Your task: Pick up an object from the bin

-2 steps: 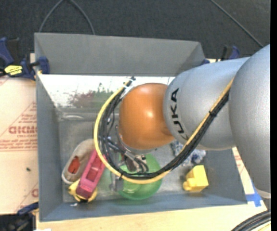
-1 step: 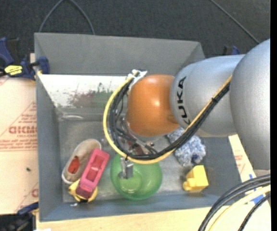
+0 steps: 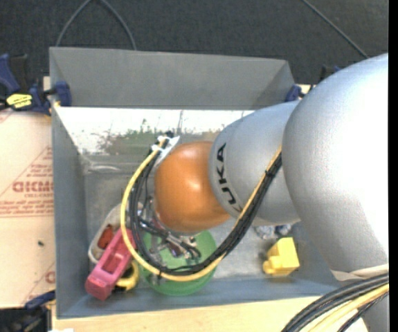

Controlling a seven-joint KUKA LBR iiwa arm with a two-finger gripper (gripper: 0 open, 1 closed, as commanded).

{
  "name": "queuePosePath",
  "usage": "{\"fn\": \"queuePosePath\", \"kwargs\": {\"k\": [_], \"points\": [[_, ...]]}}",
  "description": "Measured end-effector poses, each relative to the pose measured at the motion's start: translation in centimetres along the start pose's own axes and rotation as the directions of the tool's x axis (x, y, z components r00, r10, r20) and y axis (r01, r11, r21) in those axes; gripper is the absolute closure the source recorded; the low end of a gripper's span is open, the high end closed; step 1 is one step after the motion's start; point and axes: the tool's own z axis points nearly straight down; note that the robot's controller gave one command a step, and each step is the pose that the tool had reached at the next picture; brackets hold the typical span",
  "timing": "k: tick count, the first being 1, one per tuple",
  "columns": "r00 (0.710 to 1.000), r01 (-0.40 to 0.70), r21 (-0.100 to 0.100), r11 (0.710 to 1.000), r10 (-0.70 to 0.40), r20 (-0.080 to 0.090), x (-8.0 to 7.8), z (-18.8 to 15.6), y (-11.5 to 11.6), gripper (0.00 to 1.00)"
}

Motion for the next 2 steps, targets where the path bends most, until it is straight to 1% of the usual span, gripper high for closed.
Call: {"fn": "queuePosePath", "kwargs": {"k": [1, 2], "points": [[0.923, 0.385, -0.004, 0.923, -0.385, -0.007, -3.3, 3.4, -2.9, 0.00], [1.000, 0.000, 0.027, 1.000, 0.000, 0.000, -3.9, 2.9, 1.7, 1.00]]}}
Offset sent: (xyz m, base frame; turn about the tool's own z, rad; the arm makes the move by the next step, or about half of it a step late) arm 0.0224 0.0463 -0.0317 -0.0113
